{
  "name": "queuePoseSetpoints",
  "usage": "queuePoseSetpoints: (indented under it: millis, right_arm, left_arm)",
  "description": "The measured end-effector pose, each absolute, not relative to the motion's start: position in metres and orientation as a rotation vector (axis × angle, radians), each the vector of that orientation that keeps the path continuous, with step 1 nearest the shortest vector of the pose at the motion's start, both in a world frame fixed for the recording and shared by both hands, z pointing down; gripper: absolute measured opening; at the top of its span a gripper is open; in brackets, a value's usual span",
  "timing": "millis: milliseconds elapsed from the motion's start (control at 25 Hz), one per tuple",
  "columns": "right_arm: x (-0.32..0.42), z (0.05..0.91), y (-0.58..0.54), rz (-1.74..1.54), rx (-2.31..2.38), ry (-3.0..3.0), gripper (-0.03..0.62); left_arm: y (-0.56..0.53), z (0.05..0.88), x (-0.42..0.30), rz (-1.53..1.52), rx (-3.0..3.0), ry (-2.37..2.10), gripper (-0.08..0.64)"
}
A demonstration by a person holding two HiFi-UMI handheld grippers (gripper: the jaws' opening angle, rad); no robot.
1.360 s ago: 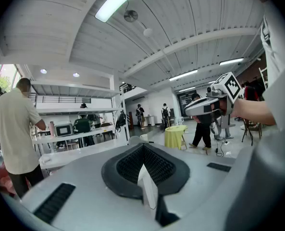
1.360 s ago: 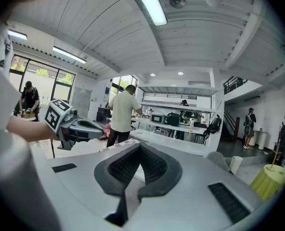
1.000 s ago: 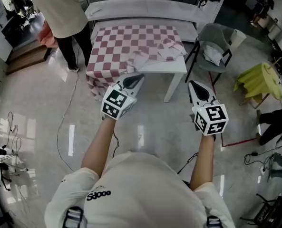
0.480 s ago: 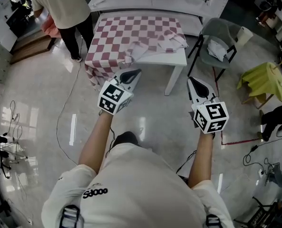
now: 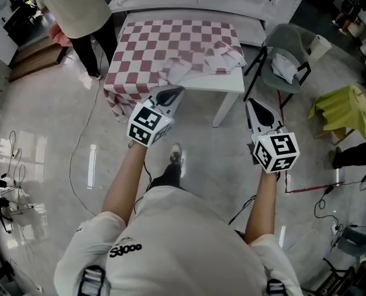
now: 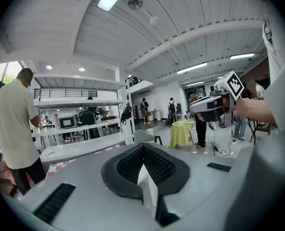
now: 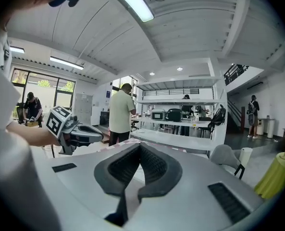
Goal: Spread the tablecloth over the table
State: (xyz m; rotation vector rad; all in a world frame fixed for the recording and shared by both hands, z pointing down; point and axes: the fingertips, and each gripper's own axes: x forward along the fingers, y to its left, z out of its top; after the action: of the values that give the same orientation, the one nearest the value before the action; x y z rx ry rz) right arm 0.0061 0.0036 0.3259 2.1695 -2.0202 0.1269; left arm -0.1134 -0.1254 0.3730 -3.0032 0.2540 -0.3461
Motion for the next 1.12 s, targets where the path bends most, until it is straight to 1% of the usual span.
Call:
queuePoseSetpoints:
  millis: [480, 760, 1000, 1040, 1120]
  right_arm:
    - [0.092, 0.321, -0.137, 0.138, 2.188, -1.944, 0.023]
    - [0.132, 0.334, -0.201, 0.190, 2.191, -1.906, 0.022]
    - [0.172, 0.362, -0.243, 0.227, 2.202, -1.788, 0.023]
    - [0.177, 0.369, -0.249, 0.244, 2.188, -1.779, 0.032]
    - [0.185, 0.384, -0.262, 0.275, 2.132, -1.763, 0.097]
  left_arm:
    - [-0.286, 0.369, -0.024, -0.338, -3.022, 0.244, 0.026]
    - [-0.349, 0.383, 0.013, -0.378, -3.046, 0.212, 0.026]
    - [-0.385, 0.413, 0.044, -0.463, -3.036, 0.153, 0.026]
    - [-0.392, 0.420, 0.048, -0.485, -3.029, 0.155, 0.028]
    - [-0.403, 0.435, 0.054, -0.554, -3.027, 0.161, 0.028]
